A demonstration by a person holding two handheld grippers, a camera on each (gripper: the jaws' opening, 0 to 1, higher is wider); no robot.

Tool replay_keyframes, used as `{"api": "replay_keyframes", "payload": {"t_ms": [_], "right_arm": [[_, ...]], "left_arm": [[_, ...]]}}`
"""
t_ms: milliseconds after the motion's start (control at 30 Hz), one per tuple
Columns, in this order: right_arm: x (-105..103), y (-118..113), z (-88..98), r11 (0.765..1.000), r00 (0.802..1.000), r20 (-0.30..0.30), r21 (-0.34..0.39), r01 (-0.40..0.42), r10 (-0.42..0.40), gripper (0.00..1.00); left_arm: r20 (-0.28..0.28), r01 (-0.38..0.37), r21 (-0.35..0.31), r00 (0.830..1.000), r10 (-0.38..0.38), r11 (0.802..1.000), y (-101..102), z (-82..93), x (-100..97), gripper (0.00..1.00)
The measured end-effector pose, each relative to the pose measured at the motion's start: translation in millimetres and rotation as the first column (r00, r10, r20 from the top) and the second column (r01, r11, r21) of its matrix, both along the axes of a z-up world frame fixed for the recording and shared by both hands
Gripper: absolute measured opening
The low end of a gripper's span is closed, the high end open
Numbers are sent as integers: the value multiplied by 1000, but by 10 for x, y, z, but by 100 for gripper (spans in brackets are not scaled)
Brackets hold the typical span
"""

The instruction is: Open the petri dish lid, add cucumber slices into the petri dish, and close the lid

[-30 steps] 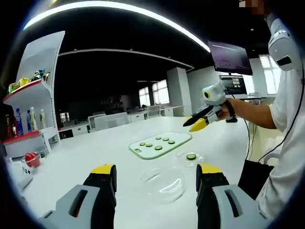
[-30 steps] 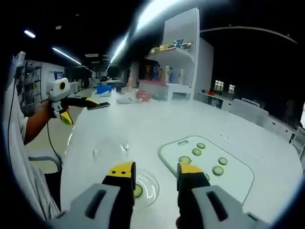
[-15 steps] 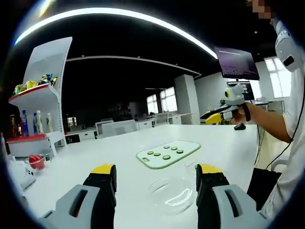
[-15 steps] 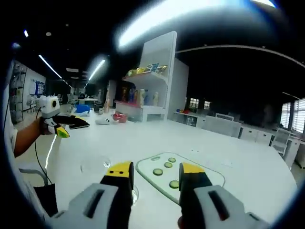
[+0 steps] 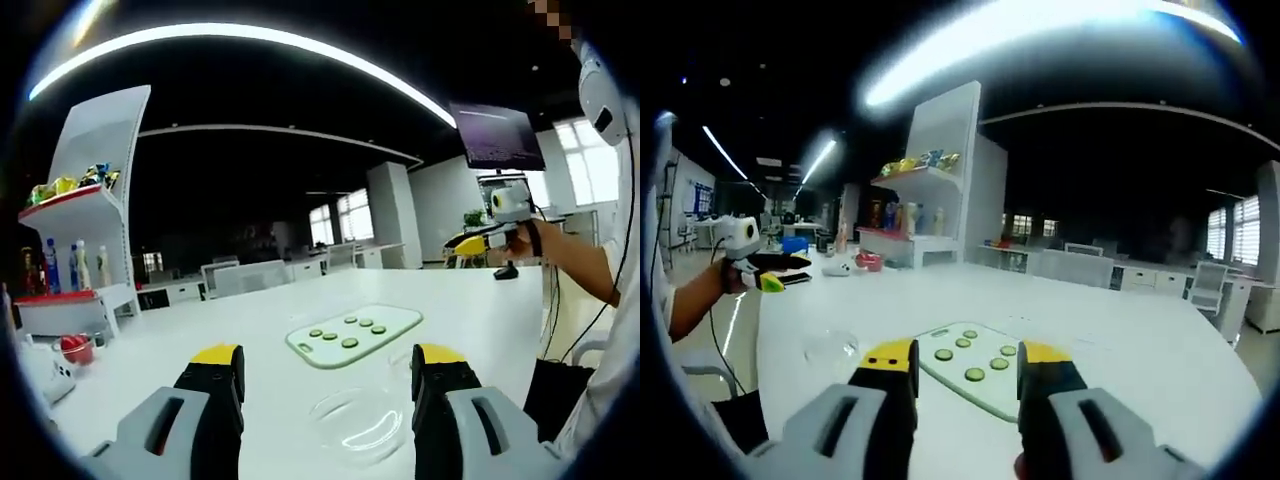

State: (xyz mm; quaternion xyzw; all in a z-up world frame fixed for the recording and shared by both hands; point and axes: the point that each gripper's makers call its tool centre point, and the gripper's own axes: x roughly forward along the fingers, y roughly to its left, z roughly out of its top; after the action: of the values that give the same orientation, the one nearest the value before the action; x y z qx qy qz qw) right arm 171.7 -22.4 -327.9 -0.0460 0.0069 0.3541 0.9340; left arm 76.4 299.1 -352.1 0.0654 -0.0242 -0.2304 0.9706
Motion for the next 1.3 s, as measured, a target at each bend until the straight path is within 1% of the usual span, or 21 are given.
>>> {"api": "replay_keyframes", "payload": {"t_ms": [200, 267, 433, 600, 733, 800, 933, 1100, 1300], "right_arm": [[-103, -270, 40, 999, 999, 10, 11, 46, -46, 40], [-134, -330, 49, 998, 999, 8, 20, 53, -53, 41], [-241, -519, 95, 995, 995, 26, 29, 92, -92, 42], [-354, -705, 121, 991, 991, 38, 31, 128, -130, 42], [-429, -917, 80, 986, 985, 35, 28, 166, -167, 42], [-461, -1010, 60, 982, 982, 28, 34, 184, -185, 42], [-541, -1116, 42, 978, 979, 20, 52, 203, -204, 42], [-652, -1261, 3, 970, 972, 15, 66, 234, -235, 43], [-792, -1503, -48, 956, 959, 5, 85, 283, -284, 43]], "left_arm": [[18, -11, -2, 1000, 11, 1000, 19, 71, -6, 68], [24, -20, -1, 1000, 20, 1000, 48, 102, -12, 68], [42, -51, -17, 998, 51, 999, 156, 189, -24, 68], [49, -66, -23, 997, 67, 998, 200, 221, -45, 68], [51, -78, -26, 996, 79, 997, 226, 221, -59, 68], [53, -89, -44, 994, 91, 995, 257, 225, -71, 68], [52, -101, -65, 993, 105, 993, 291, 214, -92, 68], [36, -107, -60, 993, 110, 992, 305, 163, -99, 68], [38, -98, -53, 994, 101, 994, 275, 192, -112, 68]]}}
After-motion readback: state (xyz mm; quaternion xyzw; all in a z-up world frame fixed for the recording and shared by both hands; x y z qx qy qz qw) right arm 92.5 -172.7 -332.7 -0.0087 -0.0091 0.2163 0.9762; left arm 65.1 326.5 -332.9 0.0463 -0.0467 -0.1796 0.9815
